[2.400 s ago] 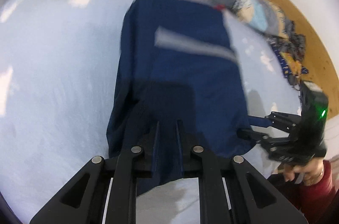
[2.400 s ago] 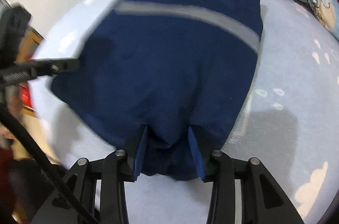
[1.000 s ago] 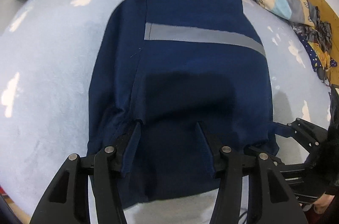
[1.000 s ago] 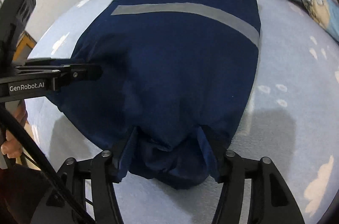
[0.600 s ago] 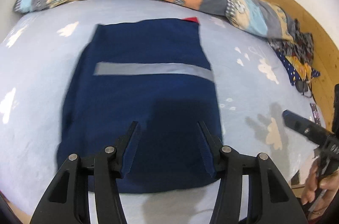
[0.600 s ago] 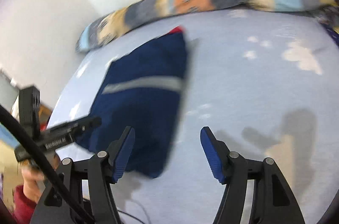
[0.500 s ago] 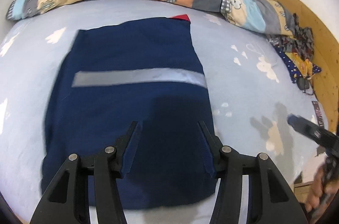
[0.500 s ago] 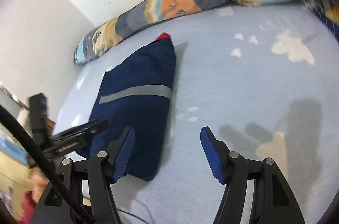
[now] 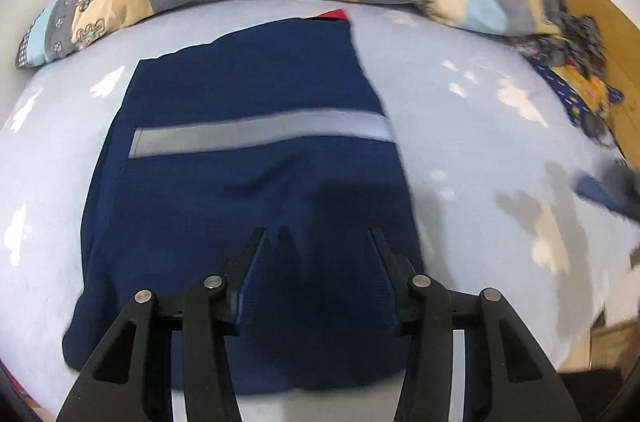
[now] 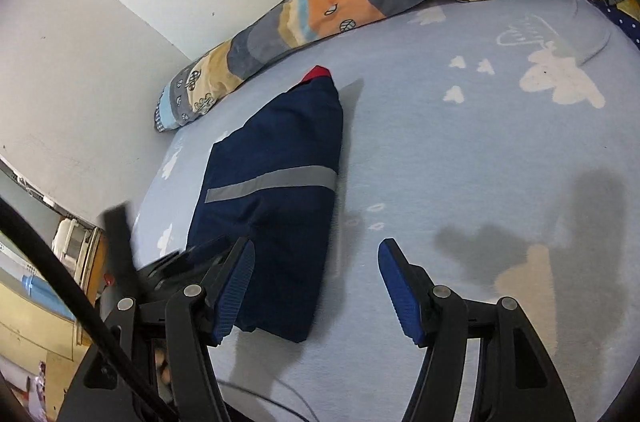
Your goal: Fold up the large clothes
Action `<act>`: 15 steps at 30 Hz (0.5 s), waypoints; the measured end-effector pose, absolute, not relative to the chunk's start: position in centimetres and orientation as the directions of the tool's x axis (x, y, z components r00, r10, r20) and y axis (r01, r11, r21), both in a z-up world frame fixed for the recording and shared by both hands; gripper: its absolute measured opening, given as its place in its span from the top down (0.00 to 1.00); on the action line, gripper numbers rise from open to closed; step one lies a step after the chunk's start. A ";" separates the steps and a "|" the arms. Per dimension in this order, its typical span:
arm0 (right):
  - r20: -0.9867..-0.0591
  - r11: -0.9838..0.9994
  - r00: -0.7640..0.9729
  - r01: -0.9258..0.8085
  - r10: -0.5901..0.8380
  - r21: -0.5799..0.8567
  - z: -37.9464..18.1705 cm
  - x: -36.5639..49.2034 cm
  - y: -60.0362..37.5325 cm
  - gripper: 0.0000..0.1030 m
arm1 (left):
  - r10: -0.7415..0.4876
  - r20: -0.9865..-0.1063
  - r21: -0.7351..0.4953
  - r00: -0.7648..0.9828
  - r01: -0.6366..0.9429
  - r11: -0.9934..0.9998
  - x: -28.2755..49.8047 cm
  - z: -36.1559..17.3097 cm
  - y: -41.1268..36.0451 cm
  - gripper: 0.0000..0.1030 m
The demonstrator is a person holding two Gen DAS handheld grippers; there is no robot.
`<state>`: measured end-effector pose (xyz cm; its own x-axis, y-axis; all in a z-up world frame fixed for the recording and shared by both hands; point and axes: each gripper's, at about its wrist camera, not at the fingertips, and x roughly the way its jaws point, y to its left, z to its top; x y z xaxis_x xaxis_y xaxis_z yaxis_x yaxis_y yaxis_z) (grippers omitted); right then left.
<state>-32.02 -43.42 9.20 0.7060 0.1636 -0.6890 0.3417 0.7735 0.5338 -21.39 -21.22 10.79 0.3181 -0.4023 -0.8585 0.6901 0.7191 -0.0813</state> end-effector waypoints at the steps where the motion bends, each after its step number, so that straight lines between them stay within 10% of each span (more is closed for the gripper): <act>1: -0.692 0.777 0.703 0.337 0.168 0.531 9.1 -31.8 -43.2 0.33 | -0.397 -0.858 -0.073 0.326 0.687 0.723 -22.1 10.5 -20.8 0.53; 15: -0.772 0.869 0.595 0.237 0.223 0.434 5.6 -29.2 -36.6 0.33 | -0.388 -0.800 0.032 0.458 0.678 0.735 -25.4 8.1 -18.0 0.51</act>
